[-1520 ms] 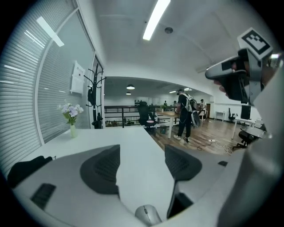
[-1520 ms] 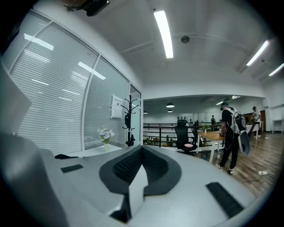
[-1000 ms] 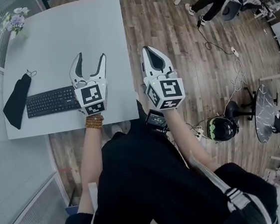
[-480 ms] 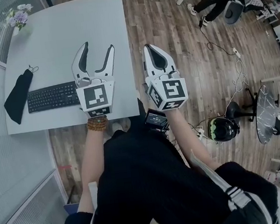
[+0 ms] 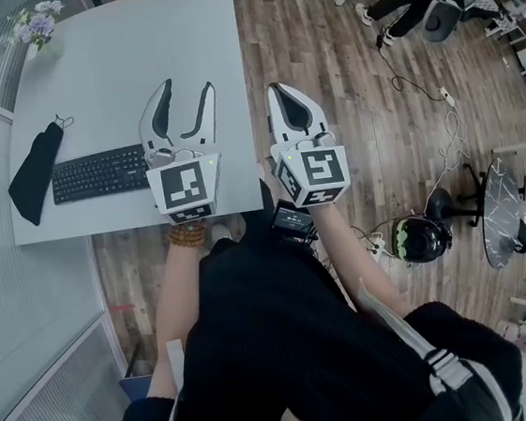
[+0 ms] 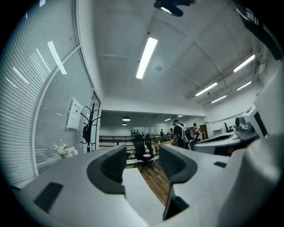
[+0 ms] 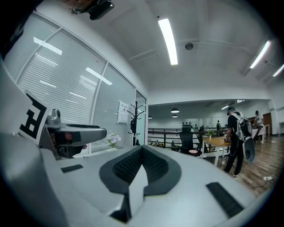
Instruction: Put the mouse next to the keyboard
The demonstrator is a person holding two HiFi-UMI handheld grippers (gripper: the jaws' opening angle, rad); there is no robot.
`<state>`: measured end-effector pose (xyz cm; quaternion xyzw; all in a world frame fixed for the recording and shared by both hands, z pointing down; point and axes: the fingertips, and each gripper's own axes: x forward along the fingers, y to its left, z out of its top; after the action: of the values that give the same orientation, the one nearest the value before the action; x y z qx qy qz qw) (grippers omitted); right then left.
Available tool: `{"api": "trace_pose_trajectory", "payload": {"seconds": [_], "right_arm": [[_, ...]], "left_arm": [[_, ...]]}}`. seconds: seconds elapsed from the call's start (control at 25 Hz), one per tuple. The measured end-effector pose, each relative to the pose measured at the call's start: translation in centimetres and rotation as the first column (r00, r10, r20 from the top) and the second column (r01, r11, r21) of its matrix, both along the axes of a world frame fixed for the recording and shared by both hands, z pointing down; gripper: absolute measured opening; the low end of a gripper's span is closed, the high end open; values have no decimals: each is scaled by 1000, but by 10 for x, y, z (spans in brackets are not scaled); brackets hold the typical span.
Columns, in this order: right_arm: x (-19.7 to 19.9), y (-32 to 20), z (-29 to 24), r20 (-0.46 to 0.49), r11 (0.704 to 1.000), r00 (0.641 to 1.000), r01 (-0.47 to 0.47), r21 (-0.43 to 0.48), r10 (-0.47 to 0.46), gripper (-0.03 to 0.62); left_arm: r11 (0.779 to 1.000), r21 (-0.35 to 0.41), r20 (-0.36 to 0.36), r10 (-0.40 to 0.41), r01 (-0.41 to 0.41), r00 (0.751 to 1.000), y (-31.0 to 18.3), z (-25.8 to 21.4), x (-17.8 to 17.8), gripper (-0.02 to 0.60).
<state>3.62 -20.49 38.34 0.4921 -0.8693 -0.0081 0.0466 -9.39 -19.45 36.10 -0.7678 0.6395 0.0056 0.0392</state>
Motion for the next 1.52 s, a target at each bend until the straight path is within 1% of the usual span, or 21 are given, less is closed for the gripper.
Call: {"api": "trace_pose_trajectory", "payload": {"seconds": [0.12, 0.36, 0.48, 0.6, 0.84, 0.96, 1.2, 1.52], "right_arm": [[0, 4, 4, -10, 1000, 1000, 9, -8, -9, -2], [2, 8, 14, -26, 1000, 1000, 12, -22, -13, -2], [4, 11, 18, -32, 1000, 999, 13, -28, -13, -2], [4, 12, 23, -42, 999, 999, 14, -34, -15, -2], [5, 17, 34, -58, 999, 998, 20, -45, -22, -2], [4, 17, 35, -62, 998, 998, 23, -50, -26, -2], [4, 19, 38, -67, 997, 997, 36, -61, -40, -2], [7, 22, 44, -68, 997, 996, 46, -67, -50, -2]], "left_arm": [[1000, -12, 2, -11, 12, 1000, 5, 4, 1, 225], [999, -6, 5, -44, 44, 999, 9, 11, 0, 181], [999, -21, 3, -44, 44, 999, 11, 20, 3, 170], [998, -37, -2, -46, 46, 999, 11, 30, 2, 140], [996, -78, -15, -54, 53, 998, 15, 52, 2, 110], [994, -94, -14, -60, 58, 998, 15, 58, 1, 80], [990, -126, -8, -72, 70, 997, 16, 67, 2, 52], [989, -134, -9, -58, 56, 998, 20, 73, 9, 23]]}}
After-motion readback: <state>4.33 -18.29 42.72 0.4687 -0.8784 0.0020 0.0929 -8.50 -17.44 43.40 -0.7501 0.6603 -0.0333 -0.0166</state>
